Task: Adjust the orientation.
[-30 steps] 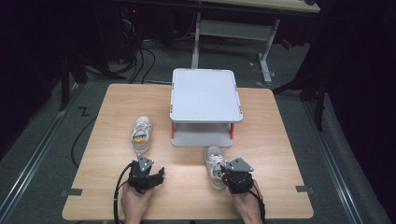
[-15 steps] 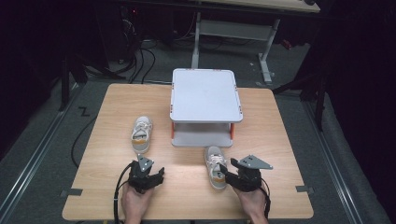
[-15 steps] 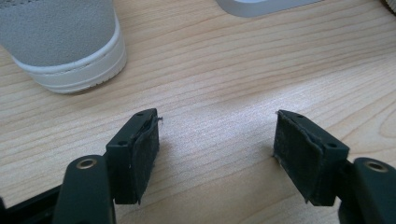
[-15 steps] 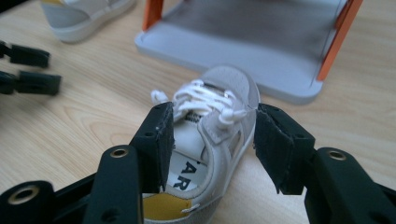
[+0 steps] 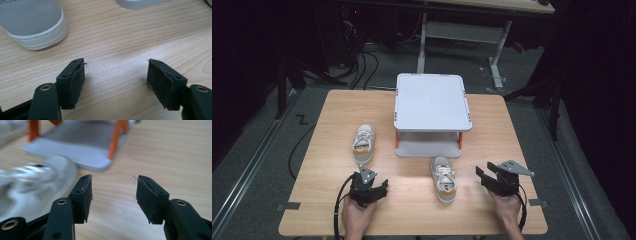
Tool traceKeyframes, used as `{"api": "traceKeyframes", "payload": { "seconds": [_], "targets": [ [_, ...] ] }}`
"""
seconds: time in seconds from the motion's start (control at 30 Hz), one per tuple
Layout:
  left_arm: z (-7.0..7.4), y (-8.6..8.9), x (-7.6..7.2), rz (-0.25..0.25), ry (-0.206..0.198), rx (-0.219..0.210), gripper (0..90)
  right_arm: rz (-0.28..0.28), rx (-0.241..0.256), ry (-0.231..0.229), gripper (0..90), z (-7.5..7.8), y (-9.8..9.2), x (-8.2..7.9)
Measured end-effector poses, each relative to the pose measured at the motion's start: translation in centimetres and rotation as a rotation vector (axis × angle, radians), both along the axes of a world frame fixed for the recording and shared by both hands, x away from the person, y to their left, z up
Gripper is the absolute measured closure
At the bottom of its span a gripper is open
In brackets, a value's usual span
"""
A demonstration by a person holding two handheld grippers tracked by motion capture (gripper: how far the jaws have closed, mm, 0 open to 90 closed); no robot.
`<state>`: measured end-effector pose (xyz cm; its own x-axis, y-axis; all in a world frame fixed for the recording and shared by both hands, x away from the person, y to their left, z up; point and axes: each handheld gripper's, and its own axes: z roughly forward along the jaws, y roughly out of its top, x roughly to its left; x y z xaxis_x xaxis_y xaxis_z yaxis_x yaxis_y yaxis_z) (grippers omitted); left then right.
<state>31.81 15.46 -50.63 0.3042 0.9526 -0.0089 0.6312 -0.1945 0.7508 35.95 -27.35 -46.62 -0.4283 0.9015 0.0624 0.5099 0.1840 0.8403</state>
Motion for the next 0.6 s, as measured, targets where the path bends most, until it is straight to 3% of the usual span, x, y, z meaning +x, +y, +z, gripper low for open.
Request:
{"api": "traceKeyframes", "payload": {
  "seconds": [0.1,0.13,0.47,0.6],
  "targets": [
    [0.0,0.0,0.0,-0.003,0.000,0.000,30.4,-0.032,-0.031,0.022,46.4,-0.8,-0.8,0.5],
    [0.0,0.0,0.0,-0.003,0.001,0.001,30.3,-0.055,-0.067,0.039,46.4,-1.5,-1.4,0.9],
    [0.0,0.1,0.1,-0.025,0.003,0.005,28.0,-0.078,-0.163,0.100,43.5,-3.4,-2.0,1.8],
    [0.0,0.1,0.2,-0.035,0.005,0.007,28.0,-0.066,-0.161,0.116,42.4,-3.4,-2.0,2.0]
  ]
}}
